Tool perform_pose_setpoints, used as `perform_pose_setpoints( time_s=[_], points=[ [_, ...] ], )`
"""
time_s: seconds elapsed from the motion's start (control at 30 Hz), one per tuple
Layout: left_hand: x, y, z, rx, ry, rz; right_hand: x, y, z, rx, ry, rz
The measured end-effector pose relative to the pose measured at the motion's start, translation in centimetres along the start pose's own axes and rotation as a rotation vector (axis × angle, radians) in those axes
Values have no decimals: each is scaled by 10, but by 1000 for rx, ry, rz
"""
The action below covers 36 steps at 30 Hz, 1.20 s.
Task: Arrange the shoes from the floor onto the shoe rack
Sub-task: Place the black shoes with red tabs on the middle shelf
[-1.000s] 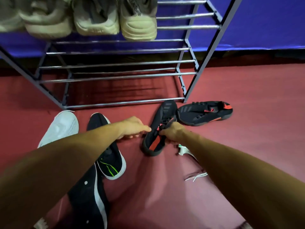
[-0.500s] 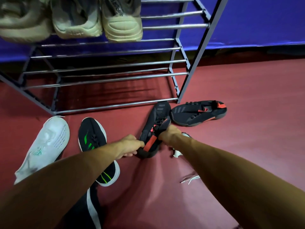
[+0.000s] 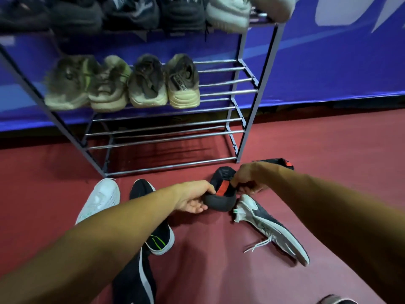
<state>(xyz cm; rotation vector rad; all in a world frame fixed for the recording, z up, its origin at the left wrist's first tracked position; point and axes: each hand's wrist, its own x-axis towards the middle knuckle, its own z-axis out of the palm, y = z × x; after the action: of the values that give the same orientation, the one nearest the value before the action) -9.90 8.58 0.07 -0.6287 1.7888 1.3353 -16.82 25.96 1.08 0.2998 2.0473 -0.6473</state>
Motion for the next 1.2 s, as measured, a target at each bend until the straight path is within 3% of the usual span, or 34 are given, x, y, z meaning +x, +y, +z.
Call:
perform_pose_setpoints(
  time_s=[0.33, 0.5, 0.7, 0.83, 1.0, 1.2],
  points=[
    [-83, 41, -4, 33, -125, 14, -98, -16, -46, 39, 3, -46],
    [-105, 57, -7, 37, -199, 53, -125, -15, -68, 206, -32, -22],
    [-117, 75, -14, -35, -252, 106, -141, -13, -88, 395, -130, -127],
    [-112, 79, -17, -216, -230, 205, -136, -9, -96, 545, -107, -305],
    [-105, 98, -22, -525, -83, 352, -124, -18, -95, 628, 93, -540],
    [-83, 123, -20, -761, 49, 455, -98, -30, -83, 722, 42, -641]
  ],
)
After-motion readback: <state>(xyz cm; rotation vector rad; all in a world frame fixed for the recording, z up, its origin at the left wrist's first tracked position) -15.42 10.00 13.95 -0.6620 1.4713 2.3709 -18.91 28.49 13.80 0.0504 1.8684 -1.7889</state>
